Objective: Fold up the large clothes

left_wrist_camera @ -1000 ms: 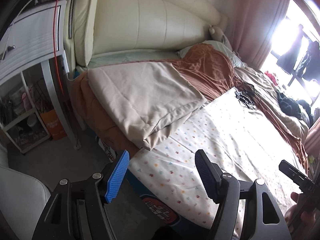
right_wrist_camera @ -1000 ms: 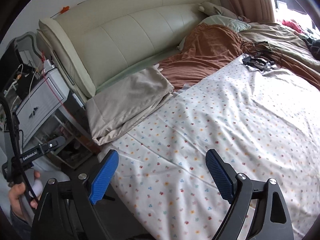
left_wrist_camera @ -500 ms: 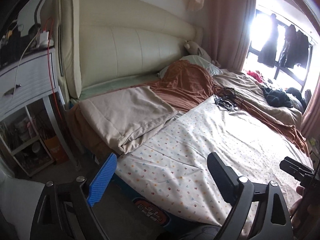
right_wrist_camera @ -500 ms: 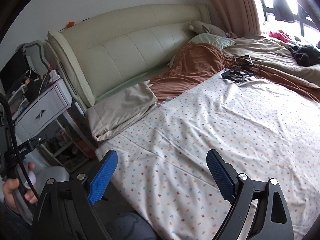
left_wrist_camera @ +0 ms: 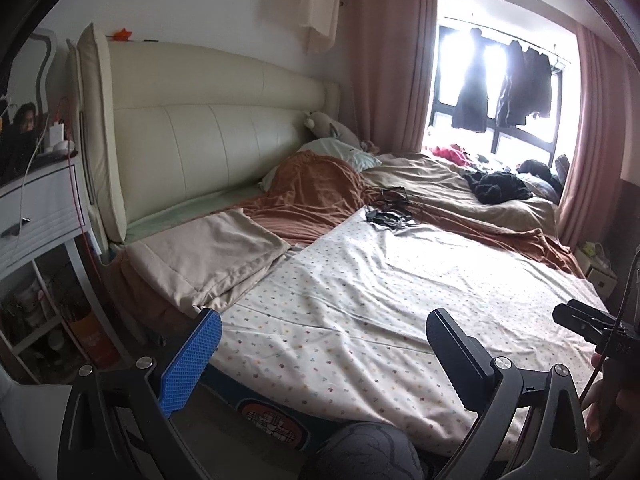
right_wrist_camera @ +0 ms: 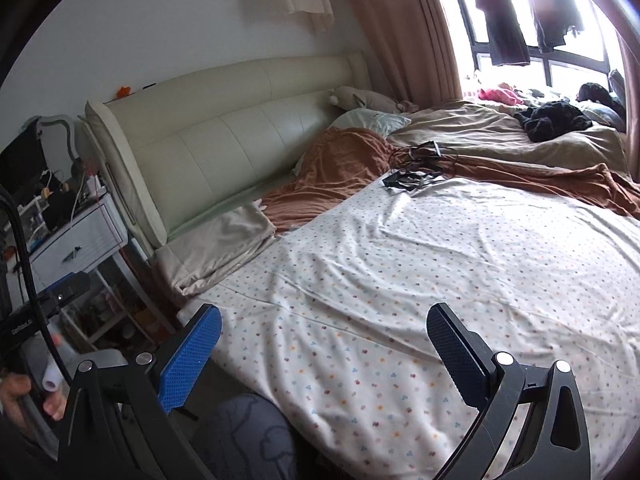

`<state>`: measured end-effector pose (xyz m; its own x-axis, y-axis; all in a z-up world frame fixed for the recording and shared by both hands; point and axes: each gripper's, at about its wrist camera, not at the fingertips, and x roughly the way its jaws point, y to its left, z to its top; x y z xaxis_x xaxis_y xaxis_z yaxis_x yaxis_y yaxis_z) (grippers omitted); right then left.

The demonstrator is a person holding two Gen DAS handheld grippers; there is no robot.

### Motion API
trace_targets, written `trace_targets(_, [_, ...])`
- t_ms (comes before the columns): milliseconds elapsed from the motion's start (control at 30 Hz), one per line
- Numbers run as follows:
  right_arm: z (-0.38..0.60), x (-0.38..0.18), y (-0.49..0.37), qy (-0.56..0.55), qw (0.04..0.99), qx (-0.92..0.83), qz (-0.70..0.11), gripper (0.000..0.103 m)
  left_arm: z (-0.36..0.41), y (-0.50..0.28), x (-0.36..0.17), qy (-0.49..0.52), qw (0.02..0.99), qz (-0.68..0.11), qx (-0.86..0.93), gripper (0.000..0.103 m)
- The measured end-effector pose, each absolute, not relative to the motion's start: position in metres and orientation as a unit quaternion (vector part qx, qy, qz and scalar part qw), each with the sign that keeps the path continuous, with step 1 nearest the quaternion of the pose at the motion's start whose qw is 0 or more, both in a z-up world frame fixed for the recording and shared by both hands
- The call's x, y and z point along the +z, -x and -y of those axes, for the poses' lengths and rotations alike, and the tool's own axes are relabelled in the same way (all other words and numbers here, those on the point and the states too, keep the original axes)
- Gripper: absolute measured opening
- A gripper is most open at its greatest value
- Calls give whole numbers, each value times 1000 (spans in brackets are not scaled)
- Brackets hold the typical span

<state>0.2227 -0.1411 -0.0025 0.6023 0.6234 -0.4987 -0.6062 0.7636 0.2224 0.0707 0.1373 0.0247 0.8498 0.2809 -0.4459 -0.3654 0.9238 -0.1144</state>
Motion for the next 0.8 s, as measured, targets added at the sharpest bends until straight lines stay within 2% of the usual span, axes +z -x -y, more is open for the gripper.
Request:
trace_targets(367, [197, -8, -160, -29, 916, 299, -267, 103, -100, -24, 22, 82, 967, -201, 130, 102])
trace_targets(800, [214, -13, -125, -32, 921, 285, -264, 103, -90, 0, 16, 86, 971, -193, 113, 102])
